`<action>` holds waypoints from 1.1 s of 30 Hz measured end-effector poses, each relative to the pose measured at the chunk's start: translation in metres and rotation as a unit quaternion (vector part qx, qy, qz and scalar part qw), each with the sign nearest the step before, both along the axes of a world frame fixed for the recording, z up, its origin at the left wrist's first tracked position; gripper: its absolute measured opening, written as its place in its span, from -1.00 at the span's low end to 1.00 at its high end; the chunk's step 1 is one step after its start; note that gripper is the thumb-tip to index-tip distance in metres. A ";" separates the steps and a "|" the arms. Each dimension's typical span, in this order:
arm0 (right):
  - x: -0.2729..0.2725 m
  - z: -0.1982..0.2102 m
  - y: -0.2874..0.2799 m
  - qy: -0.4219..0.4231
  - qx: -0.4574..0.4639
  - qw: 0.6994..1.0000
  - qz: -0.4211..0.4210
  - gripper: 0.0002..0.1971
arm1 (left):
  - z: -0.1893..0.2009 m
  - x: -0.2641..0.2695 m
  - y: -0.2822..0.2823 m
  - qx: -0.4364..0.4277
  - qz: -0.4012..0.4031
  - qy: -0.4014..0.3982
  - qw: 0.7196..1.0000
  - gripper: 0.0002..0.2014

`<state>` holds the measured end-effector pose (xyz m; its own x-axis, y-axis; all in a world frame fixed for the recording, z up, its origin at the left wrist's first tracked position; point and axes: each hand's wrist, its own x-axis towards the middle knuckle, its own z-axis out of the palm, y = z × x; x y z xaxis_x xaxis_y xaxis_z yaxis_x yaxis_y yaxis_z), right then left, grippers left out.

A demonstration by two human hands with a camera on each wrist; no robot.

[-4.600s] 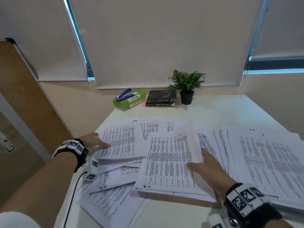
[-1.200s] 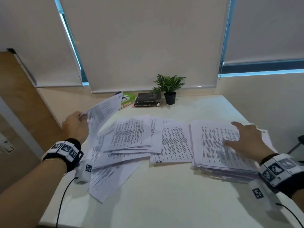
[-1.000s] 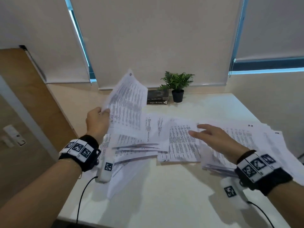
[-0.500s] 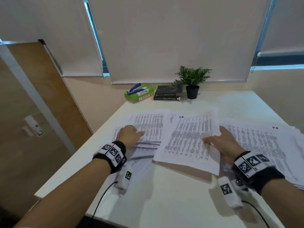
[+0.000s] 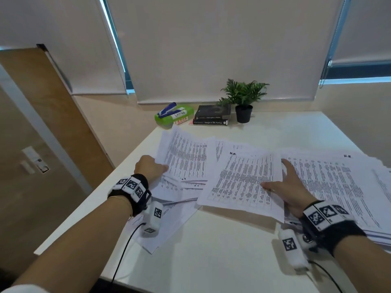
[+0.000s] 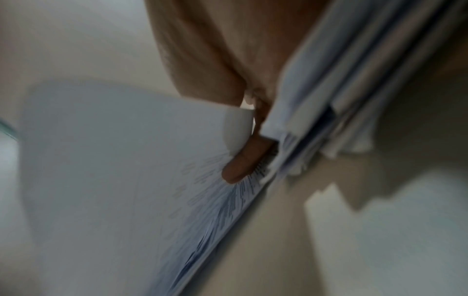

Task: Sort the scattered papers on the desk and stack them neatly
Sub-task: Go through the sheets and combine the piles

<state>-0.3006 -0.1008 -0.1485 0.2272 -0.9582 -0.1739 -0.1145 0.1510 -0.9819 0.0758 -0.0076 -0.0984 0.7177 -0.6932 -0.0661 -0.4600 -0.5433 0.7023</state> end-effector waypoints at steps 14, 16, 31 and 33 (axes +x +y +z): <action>0.005 0.011 0.012 0.046 -0.027 0.998 0.038 -0.72 | 0.094 0.005 0.012 -0.283 0.017 0.052 0.957 -0.70; 0.006 0.014 0.013 0.062 -0.035 0.996 0.044 -0.87 | 0.092 -0.010 0.019 -0.262 -0.019 0.082 0.961 -0.69; 0.003 0.001 0.002 0.044 0.006 0.998 0.049 -0.08 | -0.009 -0.093 0.017 0.001 -0.145 0.211 0.967 -0.27; 0.005 0.006 0.008 0.023 -0.010 0.998 0.065 -0.31 | -0.011 -0.102 0.013 -0.014 -0.136 0.205 0.969 -0.32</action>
